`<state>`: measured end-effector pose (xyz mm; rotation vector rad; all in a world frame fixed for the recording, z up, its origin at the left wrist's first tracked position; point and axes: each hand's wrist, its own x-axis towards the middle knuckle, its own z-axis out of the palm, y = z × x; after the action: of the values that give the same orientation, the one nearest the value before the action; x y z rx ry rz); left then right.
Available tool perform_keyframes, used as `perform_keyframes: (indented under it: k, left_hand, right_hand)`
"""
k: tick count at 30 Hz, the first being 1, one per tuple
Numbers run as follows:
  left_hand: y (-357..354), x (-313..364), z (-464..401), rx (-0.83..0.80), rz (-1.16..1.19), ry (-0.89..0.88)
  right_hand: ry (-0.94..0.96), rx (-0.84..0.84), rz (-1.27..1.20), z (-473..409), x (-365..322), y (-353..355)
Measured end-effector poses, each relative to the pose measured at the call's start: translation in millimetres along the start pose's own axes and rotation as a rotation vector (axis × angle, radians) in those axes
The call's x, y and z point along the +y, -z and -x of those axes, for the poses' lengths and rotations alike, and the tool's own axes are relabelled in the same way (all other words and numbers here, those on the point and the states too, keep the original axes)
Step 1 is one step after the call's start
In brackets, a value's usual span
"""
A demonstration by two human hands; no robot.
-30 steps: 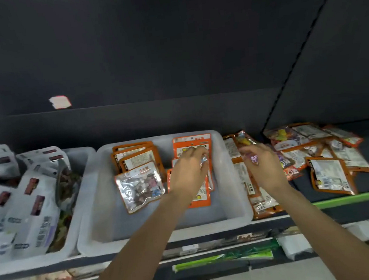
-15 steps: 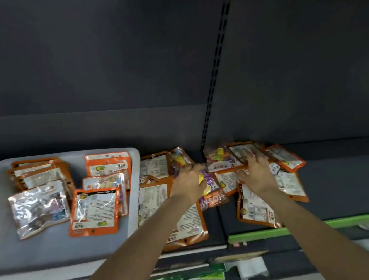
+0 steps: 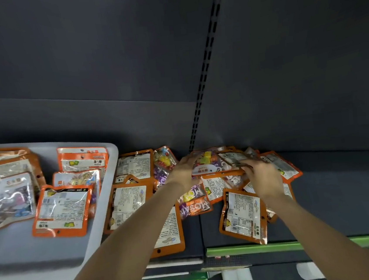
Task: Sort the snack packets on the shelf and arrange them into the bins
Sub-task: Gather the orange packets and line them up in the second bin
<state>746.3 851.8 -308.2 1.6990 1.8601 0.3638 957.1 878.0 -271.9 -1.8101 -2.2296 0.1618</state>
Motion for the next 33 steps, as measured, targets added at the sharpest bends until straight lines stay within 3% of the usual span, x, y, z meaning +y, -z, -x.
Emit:
perform_keyframes:
  k: [3,8,13,17,27,33]
  left_hand:
    - [-3,5,-6,0.043,0.050,0.019]
    - [3,11,-6,0.138,-0.060,0.051]
    - [40,32,8,0.503,0.099,0.003]
    - [77,35,45,0.633,0.258,-0.053]
    - [173,-63,168,0.703,0.188,-0.038]
    - [189,-158,221,0.521,0.221,0.045]
  right_hand:
    - [0.046,0.032,-0.042,3,4,7]
    - [0.050,0.094,-0.069,5,9,18]
    - [0.011,0.208,-0.109,-2,0,35]
    - [0.037,0.232,-0.237,-3,-27,48]
    - [0.195,0.176,-0.330,33,-167,60]
    - [0.181,0.167,-0.334,72,-251,46]
